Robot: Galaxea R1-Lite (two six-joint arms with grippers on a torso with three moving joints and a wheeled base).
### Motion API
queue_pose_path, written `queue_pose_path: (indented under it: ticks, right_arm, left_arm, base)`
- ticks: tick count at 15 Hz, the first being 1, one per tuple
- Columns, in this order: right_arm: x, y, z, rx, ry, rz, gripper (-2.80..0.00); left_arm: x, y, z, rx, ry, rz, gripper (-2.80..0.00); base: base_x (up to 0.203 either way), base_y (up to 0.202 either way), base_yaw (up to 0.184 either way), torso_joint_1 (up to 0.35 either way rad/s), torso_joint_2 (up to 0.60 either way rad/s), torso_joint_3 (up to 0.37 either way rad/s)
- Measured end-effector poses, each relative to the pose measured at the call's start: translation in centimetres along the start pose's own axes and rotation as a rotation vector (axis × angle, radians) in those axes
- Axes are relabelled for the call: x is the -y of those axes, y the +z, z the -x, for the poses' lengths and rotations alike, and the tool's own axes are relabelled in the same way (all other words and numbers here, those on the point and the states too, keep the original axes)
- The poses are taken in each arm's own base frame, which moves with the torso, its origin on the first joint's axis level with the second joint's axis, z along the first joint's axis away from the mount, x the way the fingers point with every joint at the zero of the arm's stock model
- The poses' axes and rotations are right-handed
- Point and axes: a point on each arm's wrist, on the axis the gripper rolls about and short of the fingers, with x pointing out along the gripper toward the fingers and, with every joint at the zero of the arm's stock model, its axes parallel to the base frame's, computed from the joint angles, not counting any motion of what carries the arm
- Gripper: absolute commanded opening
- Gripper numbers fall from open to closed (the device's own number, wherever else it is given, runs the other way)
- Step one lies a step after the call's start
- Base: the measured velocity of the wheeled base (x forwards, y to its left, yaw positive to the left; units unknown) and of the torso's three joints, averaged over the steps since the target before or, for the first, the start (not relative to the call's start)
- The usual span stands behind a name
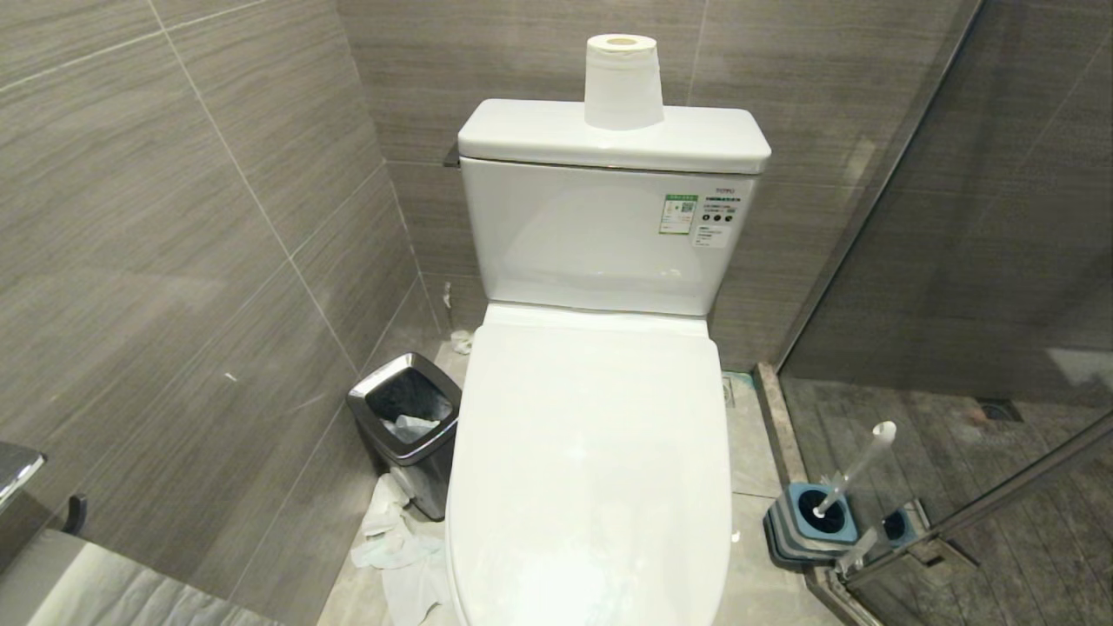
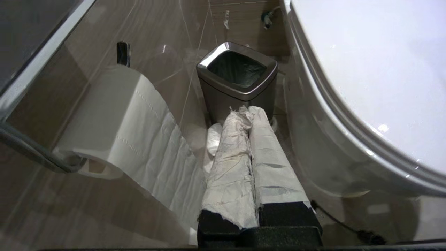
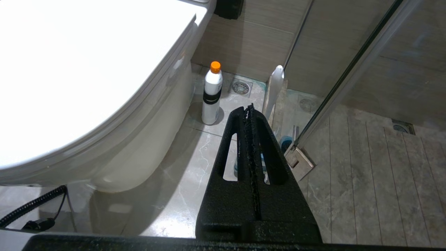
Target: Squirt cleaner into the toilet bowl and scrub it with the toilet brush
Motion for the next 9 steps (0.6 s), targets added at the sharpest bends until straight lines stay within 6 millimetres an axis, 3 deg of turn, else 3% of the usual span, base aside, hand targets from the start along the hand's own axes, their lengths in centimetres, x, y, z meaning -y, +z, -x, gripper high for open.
queue_pose_path:
  ticks: [9]
  right_arm:
    - [0.00, 0.00, 0.00, 0.000, 0.000, 0.000, -2.80]
  left_arm:
    - [-0.08, 0.12, 0.00, 0.011, 0.024, 0.114, -2.80]
  base:
    - [0.000, 0.000, 0.000, 0.000, 0.00, 0.000]
